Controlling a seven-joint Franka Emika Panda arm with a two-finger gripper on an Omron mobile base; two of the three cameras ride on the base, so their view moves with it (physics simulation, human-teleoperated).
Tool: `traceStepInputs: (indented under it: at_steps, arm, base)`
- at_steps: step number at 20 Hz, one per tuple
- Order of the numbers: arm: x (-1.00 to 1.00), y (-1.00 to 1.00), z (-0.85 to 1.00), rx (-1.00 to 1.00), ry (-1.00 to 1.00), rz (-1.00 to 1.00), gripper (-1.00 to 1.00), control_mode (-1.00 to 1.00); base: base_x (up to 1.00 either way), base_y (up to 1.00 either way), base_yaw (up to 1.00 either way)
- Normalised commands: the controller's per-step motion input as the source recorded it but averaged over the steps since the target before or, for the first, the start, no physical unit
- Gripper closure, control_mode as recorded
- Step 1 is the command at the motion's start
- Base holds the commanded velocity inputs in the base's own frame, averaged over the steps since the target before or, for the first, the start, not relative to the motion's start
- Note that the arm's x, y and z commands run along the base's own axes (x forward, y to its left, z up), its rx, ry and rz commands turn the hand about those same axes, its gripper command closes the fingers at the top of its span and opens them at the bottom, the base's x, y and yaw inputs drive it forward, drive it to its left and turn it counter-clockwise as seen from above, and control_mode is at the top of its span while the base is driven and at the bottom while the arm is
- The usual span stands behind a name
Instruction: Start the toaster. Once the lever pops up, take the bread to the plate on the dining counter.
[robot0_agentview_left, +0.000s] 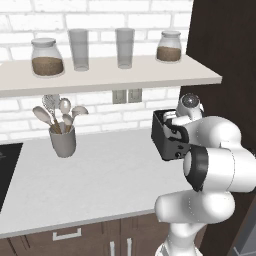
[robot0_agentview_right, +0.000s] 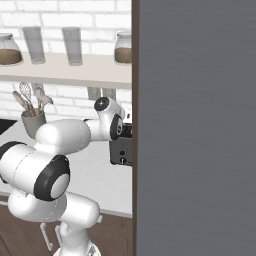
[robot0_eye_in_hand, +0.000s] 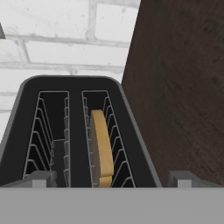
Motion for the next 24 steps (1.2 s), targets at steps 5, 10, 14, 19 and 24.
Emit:
traceStepInputs:
  at_steps: [5, 10, 14, 19, 24]
  arm:
    - [0.0, 0.0, 0.0, 0.0, 0.0, 0.0, -1.0, -1.0]
    - [0.0, 0.0, 0.0, 0.0, 0.0, 0.0, -1.0, -1.0]
    - [0.0, 0.0, 0.0, 0.0, 0.0, 0.0, -1.0, -1.0]
    - [0.0, 0.0, 0.0, 0.0, 0.0, 0.0, -1.0, -1.0]
    - [0.0, 0.0, 0.0, 0.0, 0.0, 0.0, -1.0, -1.0]
  base:
    - [0.0, 0.0, 0.0]
    - [0.0, 0.0, 0.0]
    - [0.0, 0.0, 0.0]
    - [0.0, 0.0, 0.0]
    - [0.0, 0.0, 0.0]
